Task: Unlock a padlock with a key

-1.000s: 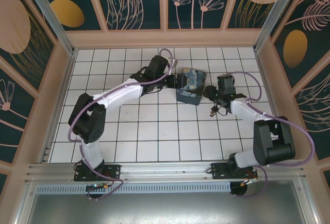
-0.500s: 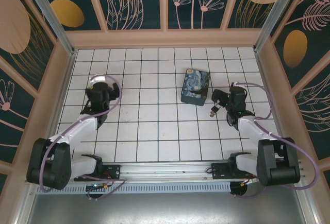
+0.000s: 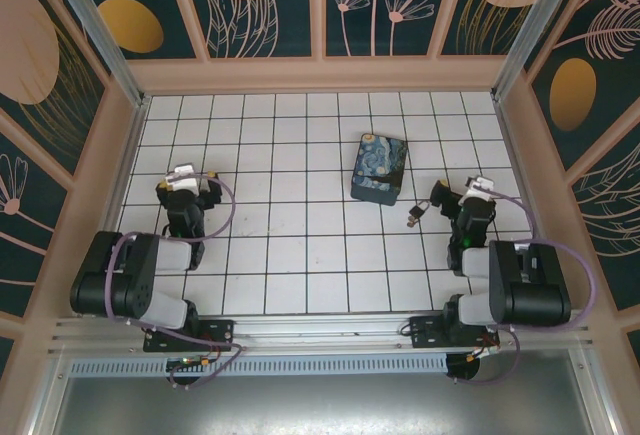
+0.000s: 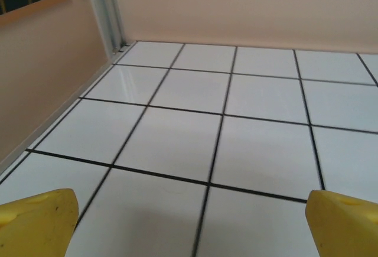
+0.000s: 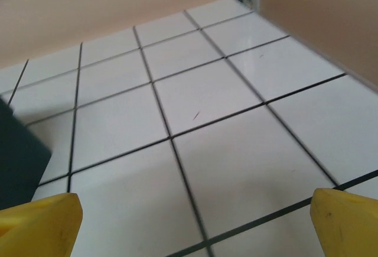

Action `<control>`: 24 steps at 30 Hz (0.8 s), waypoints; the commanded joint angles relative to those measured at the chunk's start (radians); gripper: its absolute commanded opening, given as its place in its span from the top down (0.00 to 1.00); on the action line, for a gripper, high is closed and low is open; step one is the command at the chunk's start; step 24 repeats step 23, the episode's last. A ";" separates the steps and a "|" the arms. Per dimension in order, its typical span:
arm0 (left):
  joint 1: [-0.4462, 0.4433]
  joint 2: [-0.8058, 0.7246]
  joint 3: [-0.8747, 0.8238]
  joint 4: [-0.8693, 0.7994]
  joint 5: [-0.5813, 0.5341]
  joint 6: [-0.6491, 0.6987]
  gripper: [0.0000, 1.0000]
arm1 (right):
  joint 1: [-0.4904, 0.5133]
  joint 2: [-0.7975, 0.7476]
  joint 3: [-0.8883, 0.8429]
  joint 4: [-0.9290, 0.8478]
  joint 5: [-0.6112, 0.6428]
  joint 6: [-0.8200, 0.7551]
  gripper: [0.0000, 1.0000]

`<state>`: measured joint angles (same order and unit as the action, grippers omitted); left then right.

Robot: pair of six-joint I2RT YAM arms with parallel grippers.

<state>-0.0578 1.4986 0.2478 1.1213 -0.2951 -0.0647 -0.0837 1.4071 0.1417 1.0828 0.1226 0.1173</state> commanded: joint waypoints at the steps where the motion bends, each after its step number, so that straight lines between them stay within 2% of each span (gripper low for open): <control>1: 0.032 0.019 -0.013 0.150 0.078 -0.027 0.01 | 0.021 0.072 -0.006 0.298 -0.085 -0.041 0.01; 3: 0.032 0.026 -0.018 0.174 0.077 -0.024 0.01 | 0.058 0.185 -0.001 0.444 -0.038 -0.079 0.01; 5: 0.032 0.023 -0.022 0.174 0.071 -0.021 0.01 | 0.056 0.137 0.049 0.261 -0.066 -0.076 0.01; 6: 0.032 0.018 -0.021 0.164 0.073 -0.022 0.01 | 0.050 0.160 0.049 0.304 -0.062 -0.072 0.01; 7: 0.032 0.021 -0.019 0.165 0.075 -0.024 0.01 | 0.046 0.146 0.055 0.265 -0.067 -0.066 0.01; 18: 0.032 0.025 -0.010 0.153 0.084 -0.020 0.01 | 0.048 0.150 0.049 0.284 -0.047 -0.064 0.01; 20: 0.032 0.027 -0.004 0.141 0.126 -0.006 0.01 | 0.053 0.151 0.050 0.284 -0.034 -0.064 0.01; 24: 0.032 0.020 -0.019 0.161 0.124 -0.006 0.01 | 0.065 0.151 0.049 0.285 0.013 -0.064 0.01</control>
